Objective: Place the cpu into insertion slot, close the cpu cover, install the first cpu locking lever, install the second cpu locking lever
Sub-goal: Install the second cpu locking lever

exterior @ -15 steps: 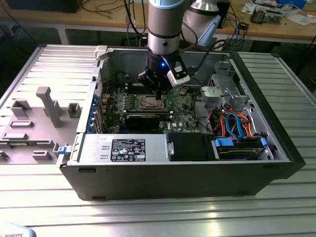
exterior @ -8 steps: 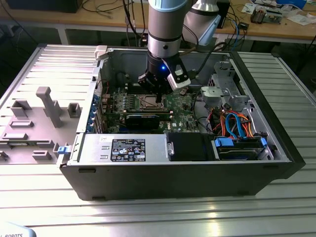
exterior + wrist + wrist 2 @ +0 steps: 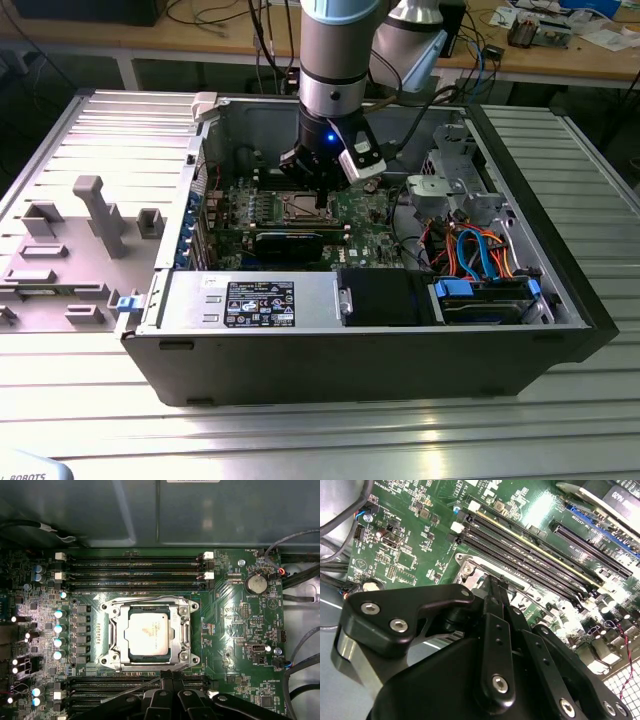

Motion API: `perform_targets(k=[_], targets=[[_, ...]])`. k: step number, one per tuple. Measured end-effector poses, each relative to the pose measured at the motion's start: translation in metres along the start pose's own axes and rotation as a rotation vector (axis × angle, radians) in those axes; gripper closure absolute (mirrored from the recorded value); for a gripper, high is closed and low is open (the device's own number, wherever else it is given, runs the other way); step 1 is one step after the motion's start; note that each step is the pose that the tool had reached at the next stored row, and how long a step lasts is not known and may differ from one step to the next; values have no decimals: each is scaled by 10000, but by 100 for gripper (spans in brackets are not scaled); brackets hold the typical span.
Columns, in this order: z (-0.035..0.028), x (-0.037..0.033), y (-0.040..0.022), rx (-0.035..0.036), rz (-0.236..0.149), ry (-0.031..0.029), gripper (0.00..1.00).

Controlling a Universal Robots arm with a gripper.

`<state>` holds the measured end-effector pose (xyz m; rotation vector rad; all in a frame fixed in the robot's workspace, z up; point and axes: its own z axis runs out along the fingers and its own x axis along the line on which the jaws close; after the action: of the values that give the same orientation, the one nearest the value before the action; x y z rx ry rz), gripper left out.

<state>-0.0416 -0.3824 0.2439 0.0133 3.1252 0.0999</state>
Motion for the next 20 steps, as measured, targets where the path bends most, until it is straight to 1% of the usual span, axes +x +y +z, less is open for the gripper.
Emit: perform_targets(k=[4, 10, 11, 12, 13, 14, 15, 17, 20], targets=[[1, 9, 0, 0, -8, 11, 89], [-1, 92, -9, -2, -67, 17, 89], [-2, 97, -18, -28, -73, 19, 89], [-2, 101, -31, -130, -73, 18, 89], [-4, 102, -59, -379, -67, 35, 89], [-4, 102, -78, -476, -64, 54, 89], [-5, 102, -91, -494, -62, 68, 89], [-6, 102, -142, -528, -59, 95, 89], [0, 148, -170, -534, -70, 99, 89]])
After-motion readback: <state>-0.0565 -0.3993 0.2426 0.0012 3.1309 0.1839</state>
